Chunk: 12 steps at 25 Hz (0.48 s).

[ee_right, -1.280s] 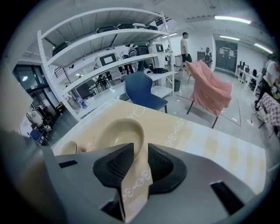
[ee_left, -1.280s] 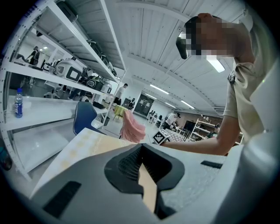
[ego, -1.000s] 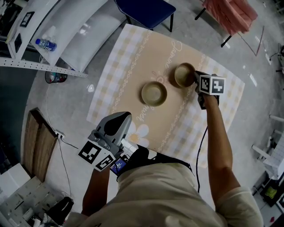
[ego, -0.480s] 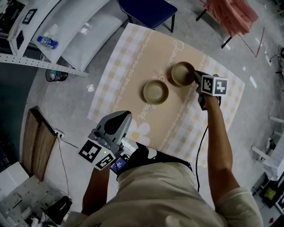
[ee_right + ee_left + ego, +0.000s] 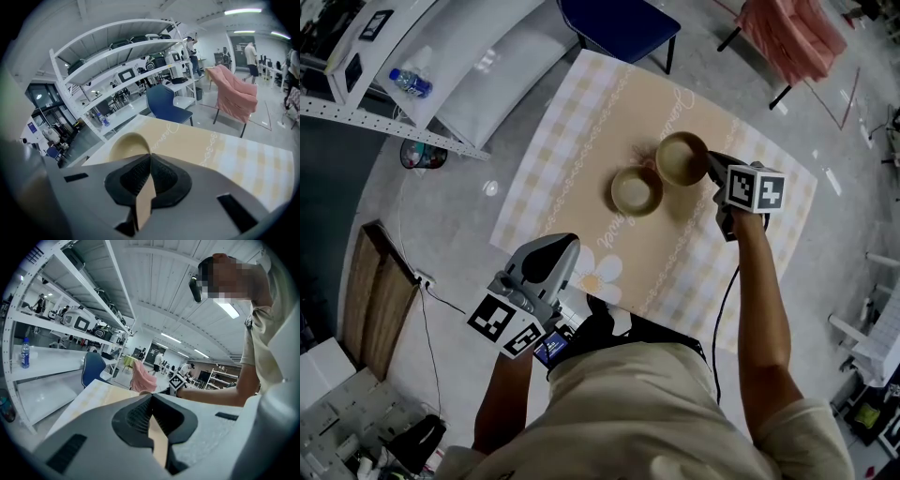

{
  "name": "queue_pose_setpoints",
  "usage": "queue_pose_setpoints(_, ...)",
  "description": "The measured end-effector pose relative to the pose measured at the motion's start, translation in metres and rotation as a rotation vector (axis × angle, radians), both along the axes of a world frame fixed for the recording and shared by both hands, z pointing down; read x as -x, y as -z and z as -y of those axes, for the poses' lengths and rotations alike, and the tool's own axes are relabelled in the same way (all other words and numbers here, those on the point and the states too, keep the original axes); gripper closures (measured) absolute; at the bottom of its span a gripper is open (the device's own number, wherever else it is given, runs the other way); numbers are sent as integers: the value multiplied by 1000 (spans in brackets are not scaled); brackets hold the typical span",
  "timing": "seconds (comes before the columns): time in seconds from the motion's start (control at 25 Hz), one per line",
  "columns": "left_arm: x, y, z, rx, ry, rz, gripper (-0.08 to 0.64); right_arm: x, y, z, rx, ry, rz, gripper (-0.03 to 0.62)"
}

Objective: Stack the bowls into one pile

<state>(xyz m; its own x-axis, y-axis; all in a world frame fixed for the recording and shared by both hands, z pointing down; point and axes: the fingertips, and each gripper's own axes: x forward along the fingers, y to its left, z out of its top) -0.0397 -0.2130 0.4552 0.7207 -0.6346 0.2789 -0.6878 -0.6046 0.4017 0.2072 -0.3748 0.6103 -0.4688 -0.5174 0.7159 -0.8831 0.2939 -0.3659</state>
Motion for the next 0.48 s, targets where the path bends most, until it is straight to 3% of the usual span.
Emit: queue_pose_setpoints(0.48, 25, 6, -20, -17, 33, -7, 554, 57, 11, -26, 14, 97, 25, 586)
